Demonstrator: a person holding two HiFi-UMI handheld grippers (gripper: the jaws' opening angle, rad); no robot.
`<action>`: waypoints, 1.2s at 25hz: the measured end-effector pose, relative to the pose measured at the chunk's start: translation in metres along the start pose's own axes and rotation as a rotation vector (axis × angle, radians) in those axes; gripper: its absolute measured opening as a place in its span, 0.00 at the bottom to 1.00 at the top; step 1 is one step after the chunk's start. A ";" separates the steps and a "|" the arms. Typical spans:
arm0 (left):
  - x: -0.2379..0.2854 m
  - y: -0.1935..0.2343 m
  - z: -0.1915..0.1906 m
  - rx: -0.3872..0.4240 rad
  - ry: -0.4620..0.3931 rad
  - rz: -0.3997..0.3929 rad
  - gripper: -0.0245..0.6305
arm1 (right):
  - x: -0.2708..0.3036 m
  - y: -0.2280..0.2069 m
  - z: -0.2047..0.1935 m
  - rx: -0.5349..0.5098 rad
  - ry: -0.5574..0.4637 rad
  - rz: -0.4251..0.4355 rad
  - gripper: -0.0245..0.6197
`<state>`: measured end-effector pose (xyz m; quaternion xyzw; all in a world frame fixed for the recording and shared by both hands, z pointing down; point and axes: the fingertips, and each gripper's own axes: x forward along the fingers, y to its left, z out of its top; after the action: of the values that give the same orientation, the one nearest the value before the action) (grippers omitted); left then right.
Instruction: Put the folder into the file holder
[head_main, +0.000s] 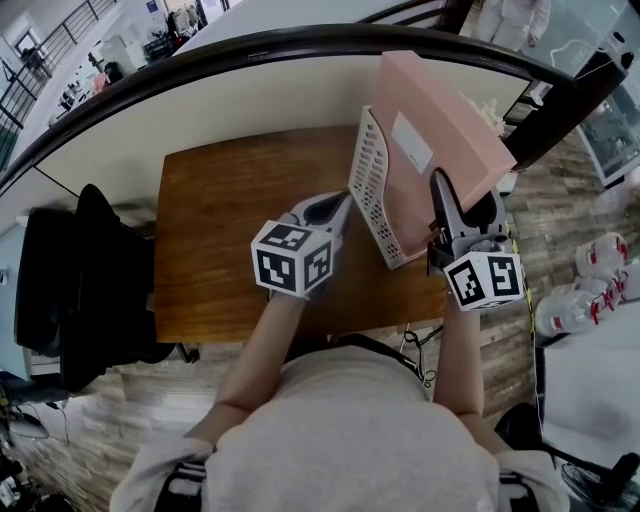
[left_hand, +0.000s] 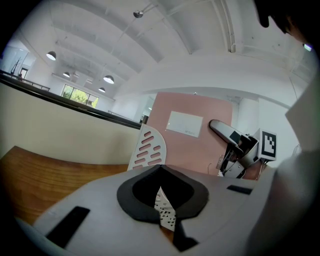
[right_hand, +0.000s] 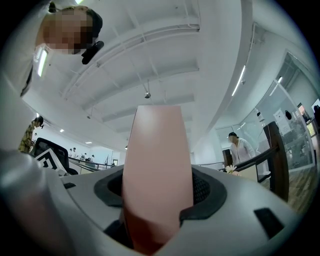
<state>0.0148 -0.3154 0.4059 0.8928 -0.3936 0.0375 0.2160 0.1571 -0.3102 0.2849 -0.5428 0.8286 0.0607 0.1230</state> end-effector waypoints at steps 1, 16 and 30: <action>0.000 0.001 0.000 0.000 0.000 0.001 0.05 | 0.000 0.000 0.000 -0.001 -0.005 -0.002 0.49; 0.004 0.000 -0.004 -0.006 0.009 0.002 0.05 | -0.009 -0.010 -0.021 0.036 -0.018 -0.022 0.49; 0.008 -0.001 -0.007 0.001 0.027 -0.010 0.05 | -0.011 -0.010 -0.044 0.055 0.035 -0.029 0.51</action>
<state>0.0220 -0.3179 0.4135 0.8943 -0.3860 0.0489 0.2210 0.1644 -0.3151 0.3301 -0.5523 0.8239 0.0265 0.1242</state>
